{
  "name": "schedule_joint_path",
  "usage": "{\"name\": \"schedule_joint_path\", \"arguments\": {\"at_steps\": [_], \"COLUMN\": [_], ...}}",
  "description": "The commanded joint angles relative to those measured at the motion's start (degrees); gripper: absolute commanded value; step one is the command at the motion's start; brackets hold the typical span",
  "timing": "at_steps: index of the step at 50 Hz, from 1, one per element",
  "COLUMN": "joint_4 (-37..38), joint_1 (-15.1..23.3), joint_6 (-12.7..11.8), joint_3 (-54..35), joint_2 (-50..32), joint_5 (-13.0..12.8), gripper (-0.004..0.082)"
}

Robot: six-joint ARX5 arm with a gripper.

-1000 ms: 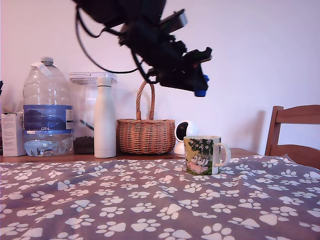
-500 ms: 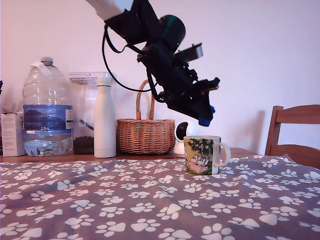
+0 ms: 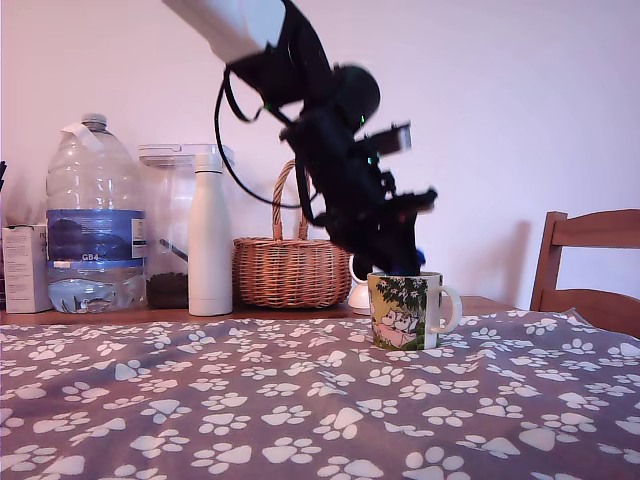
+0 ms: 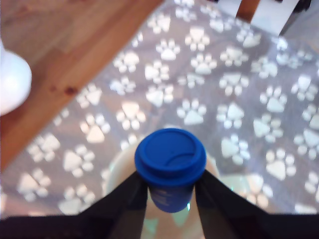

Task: Pick up the coffee capsules from the table one by one and drop them inside the nearest coffee cup

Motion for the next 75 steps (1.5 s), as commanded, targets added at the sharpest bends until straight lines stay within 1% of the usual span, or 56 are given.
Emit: {"name": "schedule_joint_path", "arguments": {"at_steps": [1,21,24,26,27,30,32,34,36,55,68,71,75], "joint_4": [0.4,0.3,0.3,0.4,0.6,1.0,1.3,1.7,2.1,2.3,2.1,1.9,1.4], "joint_1": [-0.4,-0.5,-0.5,-0.5,-0.5,-0.5,-0.5,-0.5,-0.5,-0.7,-1.3,-1.3,-1.4], "joint_6": [0.3,0.3,0.3,0.3,0.3,0.3,0.3,0.2,0.2,-0.2,-0.2,-0.2,-0.2], "joint_3": [-0.1,-0.1,-0.1,-0.1,-0.1,-0.1,-0.1,-0.1,-0.1,-0.1,-0.1,-0.1,-0.1], "joint_2": [1.3,1.3,1.3,1.3,1.3,1.3,1.3,1.3,1.3,1.1,-1.2,-2.3,-3.8], "joint_5": [-0.1,-0.3,-0.3,-0.4,-0.4,-0.7,-1.5,-2.3,-2.8,-2.9,-2.9,-3.0,-3.3], "gripper": [0.0211,0.0211,0.0222,0.0275,0.0323,0.0521,0.0645,0.0718,0.0747,0.0746,0.0738,0.0708,0.0625]}}
